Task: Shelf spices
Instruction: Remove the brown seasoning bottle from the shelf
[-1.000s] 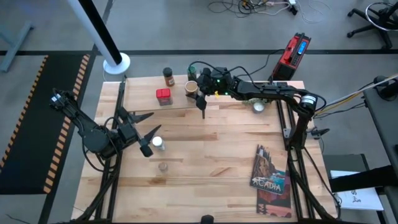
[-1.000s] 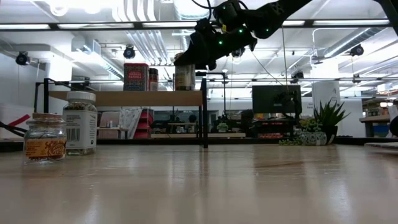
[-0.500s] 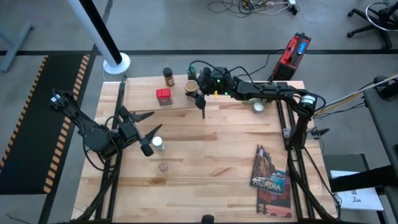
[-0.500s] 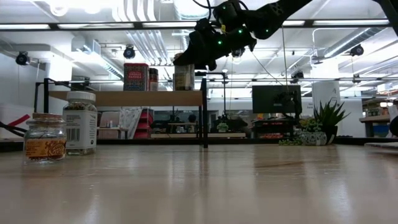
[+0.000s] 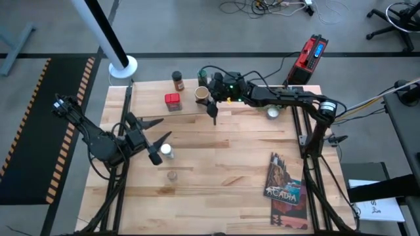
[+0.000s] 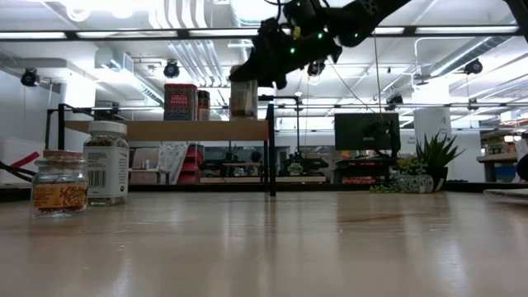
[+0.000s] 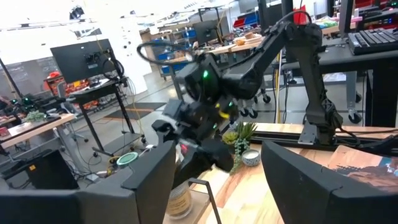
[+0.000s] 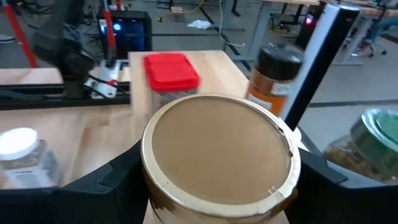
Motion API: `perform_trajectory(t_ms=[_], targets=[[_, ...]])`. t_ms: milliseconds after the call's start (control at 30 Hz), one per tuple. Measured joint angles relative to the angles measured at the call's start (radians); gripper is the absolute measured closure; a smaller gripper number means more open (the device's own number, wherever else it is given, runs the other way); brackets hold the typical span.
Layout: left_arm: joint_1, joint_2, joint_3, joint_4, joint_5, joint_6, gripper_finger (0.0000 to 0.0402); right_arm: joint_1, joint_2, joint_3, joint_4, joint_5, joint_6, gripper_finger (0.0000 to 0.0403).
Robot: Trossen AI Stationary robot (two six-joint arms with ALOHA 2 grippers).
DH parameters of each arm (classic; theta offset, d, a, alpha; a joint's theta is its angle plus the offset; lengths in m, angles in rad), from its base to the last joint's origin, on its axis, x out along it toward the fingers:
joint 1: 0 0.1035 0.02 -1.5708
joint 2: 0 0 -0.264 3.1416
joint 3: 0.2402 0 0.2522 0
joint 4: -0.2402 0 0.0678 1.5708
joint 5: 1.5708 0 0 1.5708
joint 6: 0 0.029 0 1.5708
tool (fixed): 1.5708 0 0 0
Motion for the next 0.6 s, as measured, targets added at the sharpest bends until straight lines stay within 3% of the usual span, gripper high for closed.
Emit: perform_trajectory(t_ms=[600], targets=[[0.0, 0.0, 0.0, -0.038, 0.022, -0.053, 0.0199, 0.232, -0.186, 0.0, -0.375, -0.011, -0.04, 0.0144]])
